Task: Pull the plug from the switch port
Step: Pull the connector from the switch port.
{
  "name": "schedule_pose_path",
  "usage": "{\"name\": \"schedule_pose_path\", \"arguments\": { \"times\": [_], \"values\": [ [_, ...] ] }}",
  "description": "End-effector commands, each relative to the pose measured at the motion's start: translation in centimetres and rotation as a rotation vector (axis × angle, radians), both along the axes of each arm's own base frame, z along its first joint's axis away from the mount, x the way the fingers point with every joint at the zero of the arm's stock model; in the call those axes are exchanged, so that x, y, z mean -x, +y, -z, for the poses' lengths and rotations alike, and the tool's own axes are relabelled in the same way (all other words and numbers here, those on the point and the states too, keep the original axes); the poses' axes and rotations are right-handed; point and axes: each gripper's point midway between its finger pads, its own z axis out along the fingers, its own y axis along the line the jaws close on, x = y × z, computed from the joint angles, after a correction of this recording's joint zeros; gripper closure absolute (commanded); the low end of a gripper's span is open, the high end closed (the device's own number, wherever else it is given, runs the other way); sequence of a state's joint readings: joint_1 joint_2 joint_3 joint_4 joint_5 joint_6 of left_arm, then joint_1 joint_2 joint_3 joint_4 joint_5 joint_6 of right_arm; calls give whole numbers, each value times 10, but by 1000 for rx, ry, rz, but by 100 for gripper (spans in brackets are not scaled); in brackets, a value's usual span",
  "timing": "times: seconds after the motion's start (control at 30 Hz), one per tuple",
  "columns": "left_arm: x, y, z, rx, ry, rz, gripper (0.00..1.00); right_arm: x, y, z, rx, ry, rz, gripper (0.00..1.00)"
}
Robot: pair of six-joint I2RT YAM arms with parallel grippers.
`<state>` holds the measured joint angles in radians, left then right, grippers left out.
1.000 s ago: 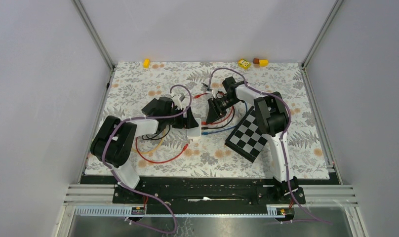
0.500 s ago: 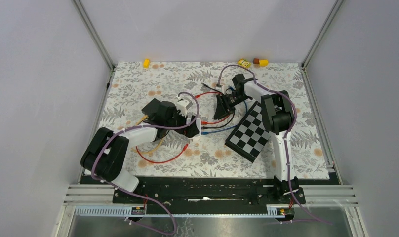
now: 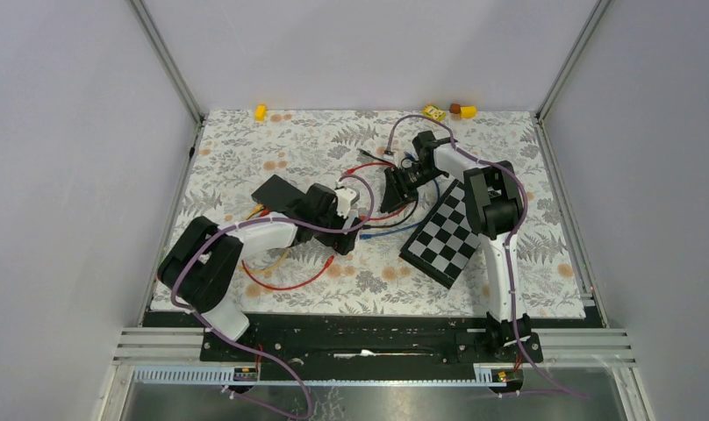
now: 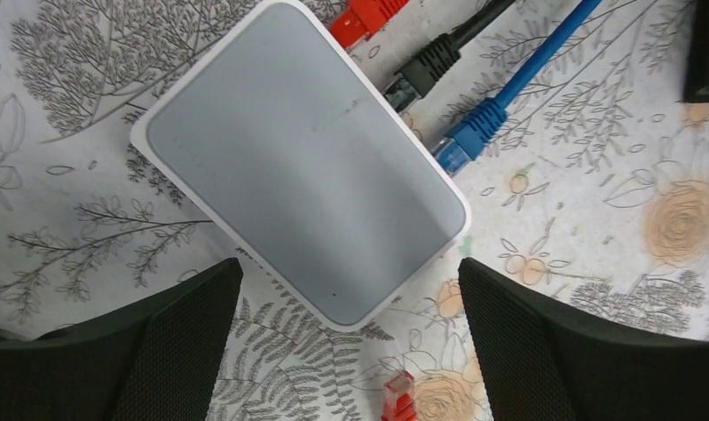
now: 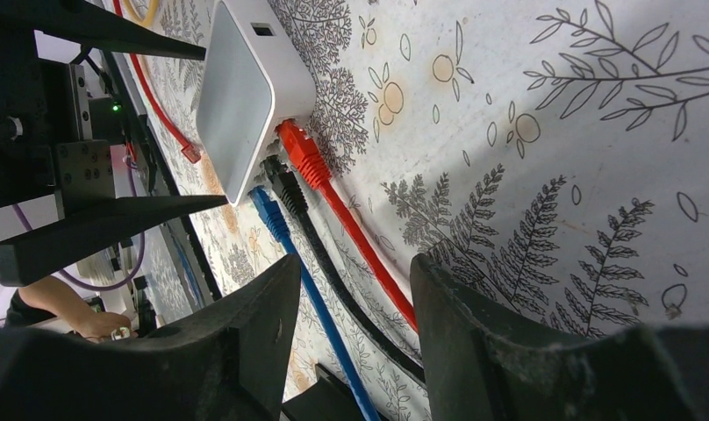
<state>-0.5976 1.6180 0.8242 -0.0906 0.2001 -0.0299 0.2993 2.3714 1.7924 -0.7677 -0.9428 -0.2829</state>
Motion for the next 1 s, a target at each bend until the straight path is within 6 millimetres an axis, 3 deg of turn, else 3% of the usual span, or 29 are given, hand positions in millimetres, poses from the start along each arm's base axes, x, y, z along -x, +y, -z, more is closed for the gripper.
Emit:
{"name": "schedule_pose_path", "arguments": {
  "times": [0.0, 0.2, 0.33, 0.5, 0.73, 0.97],
  "values": [
    [-8, 8, 3, -94, -23, -26, 6, 7, -9, 11, 81, 6, -4, 43],
    [-8, 11, 10, -148, -34, -18, 13, 15, -6, 14, 73, 29, -12, 44],
    [-6, 1, 8, -105, -27, 17, 20, 28, 0, 17, 78, 42, -45, 45],
    [-9, -5, 7, -86, -38, 37, 22, 41, 11, 25, 86, 49, -94, 45],
    [-3, -19, -1, -11, -40, 104, 21, 35, 30, 25, 28, 99, -77, 48],
    [-5, -18, -3, -16, -61, 103, 19, 28, 43, 19, -42, 108, -71, 49]
  ]
}}
